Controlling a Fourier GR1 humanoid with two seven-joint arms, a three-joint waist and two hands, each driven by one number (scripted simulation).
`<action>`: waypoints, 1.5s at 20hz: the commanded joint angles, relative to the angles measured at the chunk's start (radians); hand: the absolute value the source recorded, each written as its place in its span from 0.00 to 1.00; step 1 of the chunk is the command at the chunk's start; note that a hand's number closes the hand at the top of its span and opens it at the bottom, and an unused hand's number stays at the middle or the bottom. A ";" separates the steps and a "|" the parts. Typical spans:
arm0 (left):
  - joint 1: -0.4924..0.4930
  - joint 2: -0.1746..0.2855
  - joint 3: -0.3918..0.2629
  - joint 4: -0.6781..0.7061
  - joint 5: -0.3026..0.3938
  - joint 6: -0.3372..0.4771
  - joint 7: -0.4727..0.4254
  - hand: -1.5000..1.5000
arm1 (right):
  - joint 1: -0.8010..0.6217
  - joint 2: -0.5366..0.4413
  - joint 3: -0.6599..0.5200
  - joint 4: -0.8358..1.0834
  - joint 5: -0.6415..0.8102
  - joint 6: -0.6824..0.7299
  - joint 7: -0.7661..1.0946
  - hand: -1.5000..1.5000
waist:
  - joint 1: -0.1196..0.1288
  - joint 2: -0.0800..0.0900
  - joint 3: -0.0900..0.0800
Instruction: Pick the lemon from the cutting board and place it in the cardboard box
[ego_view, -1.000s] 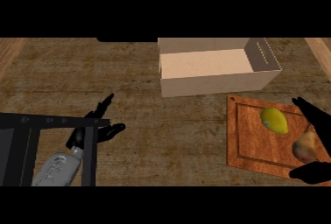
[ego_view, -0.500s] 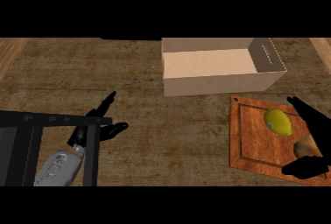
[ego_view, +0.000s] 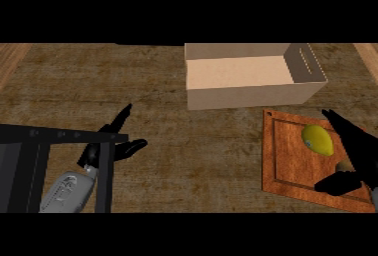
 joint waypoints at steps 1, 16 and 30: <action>-0.064 -0.050 -0.016 -0.163 0.037 -0.037 -0.033 0.50 | -0.044 0.021 0.000 0.043 0.018 -0.010 -0.020 0.00 | 0.000 -0.021 0.009; -0.063 -0.070 -0.028 -0.178 0.019 -0.001 -0.015 0.50 | -0.057 0.047 0.035 0.210 0.057 0.031 -0.071 0.00 | -0.009 -0.021 0.010; -0.094 -0.062 -0.013 -0.187 0.033 -0.011 0.024 0.50 | -0.117 0.106 0.067 0.344 0.151 -0.005 -0.071 0.00 | -0.006 -0.021 0.010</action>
